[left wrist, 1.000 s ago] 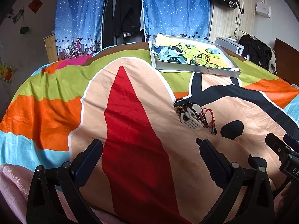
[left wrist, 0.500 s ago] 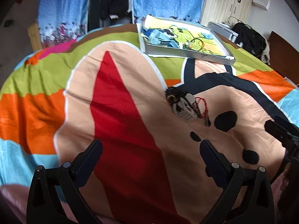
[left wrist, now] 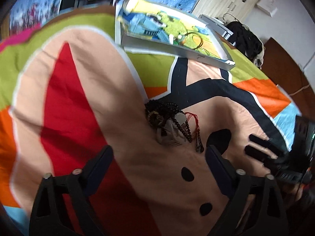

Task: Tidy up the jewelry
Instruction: 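Move both tools toward the white hair clip and bead bracelet, then grasp the white hair clip with the left tool while the right tool grasps the black bead strand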

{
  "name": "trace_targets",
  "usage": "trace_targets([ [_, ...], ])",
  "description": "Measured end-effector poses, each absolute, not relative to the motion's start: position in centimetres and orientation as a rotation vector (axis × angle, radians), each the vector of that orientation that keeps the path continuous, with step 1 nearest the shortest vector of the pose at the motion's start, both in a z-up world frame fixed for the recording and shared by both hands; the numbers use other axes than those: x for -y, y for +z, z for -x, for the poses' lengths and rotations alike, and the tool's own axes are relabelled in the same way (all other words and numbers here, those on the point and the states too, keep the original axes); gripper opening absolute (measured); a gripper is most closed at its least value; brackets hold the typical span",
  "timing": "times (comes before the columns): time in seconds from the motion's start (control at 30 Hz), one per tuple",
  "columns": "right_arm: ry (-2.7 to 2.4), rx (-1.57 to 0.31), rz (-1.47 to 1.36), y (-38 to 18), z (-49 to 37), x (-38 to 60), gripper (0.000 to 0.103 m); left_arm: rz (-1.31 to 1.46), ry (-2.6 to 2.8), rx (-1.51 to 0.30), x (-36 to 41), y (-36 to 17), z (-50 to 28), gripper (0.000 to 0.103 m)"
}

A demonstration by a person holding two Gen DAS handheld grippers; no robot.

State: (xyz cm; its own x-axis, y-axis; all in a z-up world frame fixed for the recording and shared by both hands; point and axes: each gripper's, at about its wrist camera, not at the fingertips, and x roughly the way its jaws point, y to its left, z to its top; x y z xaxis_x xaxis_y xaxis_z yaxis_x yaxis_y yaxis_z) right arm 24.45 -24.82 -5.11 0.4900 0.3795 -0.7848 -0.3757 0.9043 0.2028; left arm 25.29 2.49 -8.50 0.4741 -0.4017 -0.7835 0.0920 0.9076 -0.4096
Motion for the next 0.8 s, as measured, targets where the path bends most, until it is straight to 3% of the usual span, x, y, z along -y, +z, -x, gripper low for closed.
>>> trace_targets([
  [0.1,0.476,-0.996,0.001,-6.5,-25.0,24.2,0.077,0.393,-0.341,-1.071,-2.9,-9.6,-26.3,0.073],
  [0.23,0.509,-1.054,0.035,-8.5,-25.4,22.8,0.065,0.407,-0.365,-1.084,-2.7,-10.2,-27.5,0.073],
  [0.43,0.549,-1.086,0.032,-10.0,-26.0,21.6,0.056,0.441,-0.387,-1.126,-2.5,-12.1,-29.2,0.073],
  [0.53,0.552,-1.105,0.043,-10.7,-26.2,21.2,0.050,0.433,-0.404,-1.133,-2.0,-12.7,-29.7,0.065],
  [0.7,0.554,-1.117,0.055,-11.3,-26.1,20.9,0.049,0.383,-0.411,-1.140,-1.3,-13.5,-30.0,0.056],
  [0.8,0.551,-1.116,0.048,-11.4,-26.3,21.0,0.048,0.402,-0.410,-1.133,-1.7,-13.7,-30.3,0.045],
])
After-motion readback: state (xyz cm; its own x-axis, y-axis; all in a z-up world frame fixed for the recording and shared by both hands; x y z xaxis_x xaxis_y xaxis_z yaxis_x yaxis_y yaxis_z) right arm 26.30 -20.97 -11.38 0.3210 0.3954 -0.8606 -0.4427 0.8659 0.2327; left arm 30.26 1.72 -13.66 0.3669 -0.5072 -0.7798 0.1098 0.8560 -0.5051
